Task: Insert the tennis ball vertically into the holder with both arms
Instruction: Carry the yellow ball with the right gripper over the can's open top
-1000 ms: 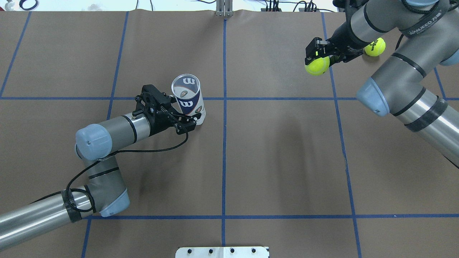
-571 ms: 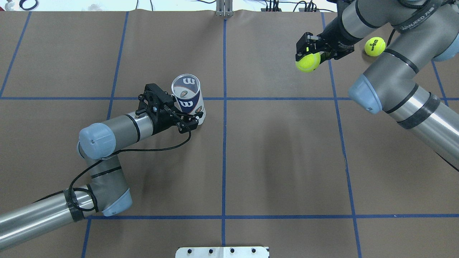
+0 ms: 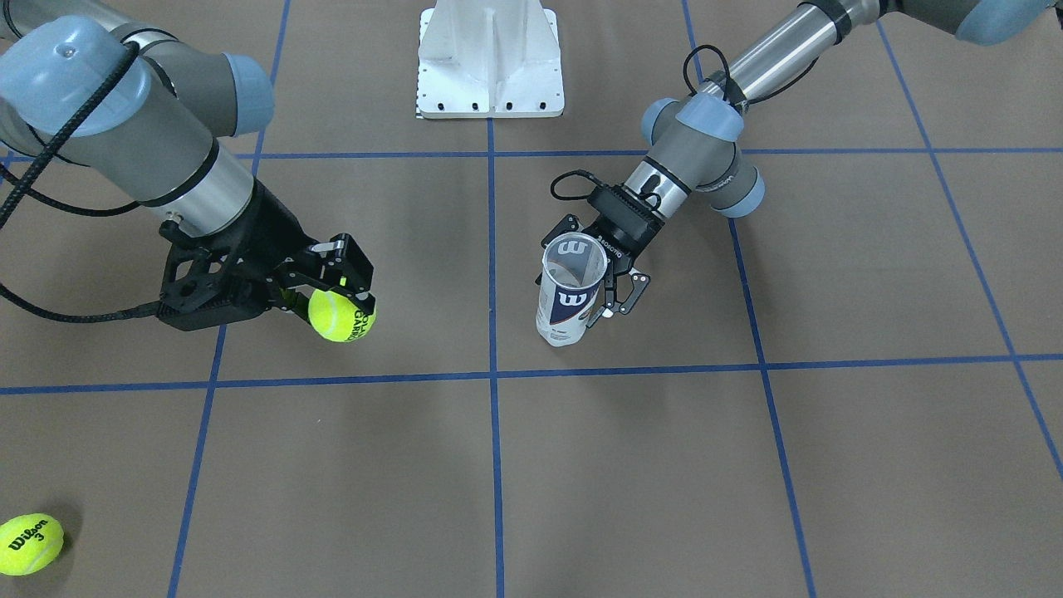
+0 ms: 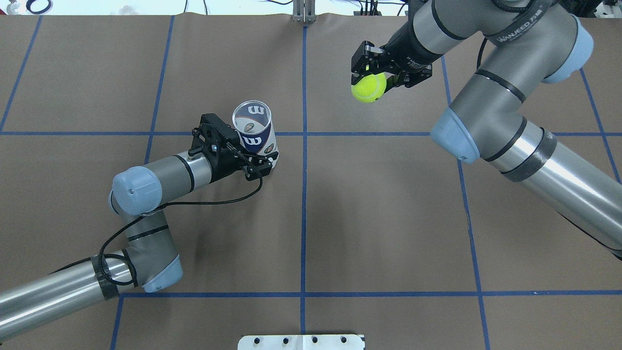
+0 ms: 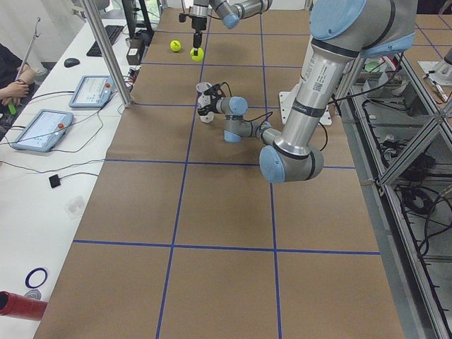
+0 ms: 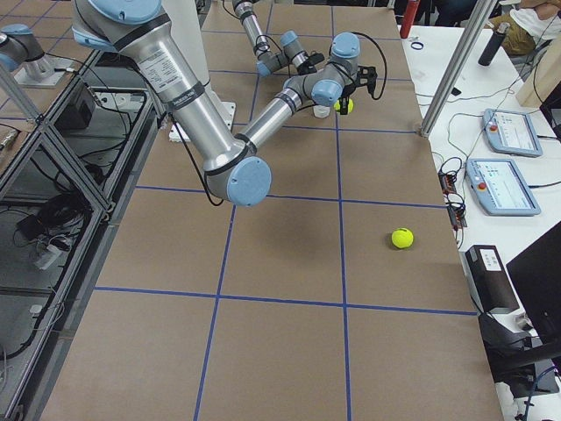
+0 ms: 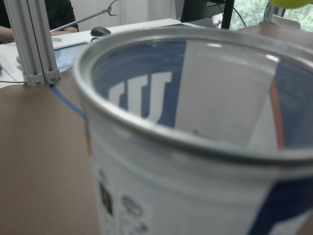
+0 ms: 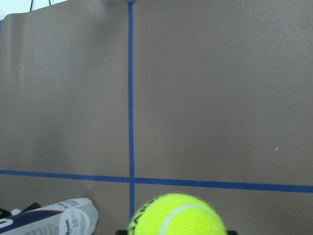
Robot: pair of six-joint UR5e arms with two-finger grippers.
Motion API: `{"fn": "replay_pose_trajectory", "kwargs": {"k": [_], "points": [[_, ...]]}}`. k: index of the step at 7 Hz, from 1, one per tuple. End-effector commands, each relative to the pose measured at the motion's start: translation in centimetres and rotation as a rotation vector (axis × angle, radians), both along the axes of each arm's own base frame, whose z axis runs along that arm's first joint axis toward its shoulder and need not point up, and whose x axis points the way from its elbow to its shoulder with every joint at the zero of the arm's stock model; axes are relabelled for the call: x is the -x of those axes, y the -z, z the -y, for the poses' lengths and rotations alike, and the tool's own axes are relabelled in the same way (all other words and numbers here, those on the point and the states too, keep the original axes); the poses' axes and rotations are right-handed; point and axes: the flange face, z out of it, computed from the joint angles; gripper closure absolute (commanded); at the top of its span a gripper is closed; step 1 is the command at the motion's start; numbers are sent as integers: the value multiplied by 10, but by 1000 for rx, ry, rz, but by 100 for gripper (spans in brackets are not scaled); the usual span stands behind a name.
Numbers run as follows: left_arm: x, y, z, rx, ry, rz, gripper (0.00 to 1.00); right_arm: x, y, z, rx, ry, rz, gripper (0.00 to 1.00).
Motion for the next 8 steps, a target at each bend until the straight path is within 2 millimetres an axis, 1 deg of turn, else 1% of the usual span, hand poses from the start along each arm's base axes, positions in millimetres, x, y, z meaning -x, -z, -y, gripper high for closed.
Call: {"fn": "replay_pose_trajectory", "kwargs": {"k": [1, 3, 4, 5, 6, 7, 8], "points": [[-2, 1, -1, -1, -3, -2, 2, 22, 43, -17, 16, 7, 52, 100], [-3, -4, -1, 3, -3, 6, 2, 30, 74, -27, 10, 16, 89, 100], [-3, -4, -1, 3, -3, 7, 2, 35, 97, -34, 25, 15, 117, 100], [-4, -6, 0, 6, -3, 11, 2, 45, 110, -41, 20, 19, 128, 100], [-4, -5, 0, 4, -3, 7, 2, 65, 115, -47, 1, -9, 112, 100], [-4, -5, 0, 3, -3, 7, 2, 80, 120, -42, -5, -29, 95, 100], [-4, -5, 0, 3, -3, 7, 2, 85, 130, -38, -7, -30, 97, 100]]}}
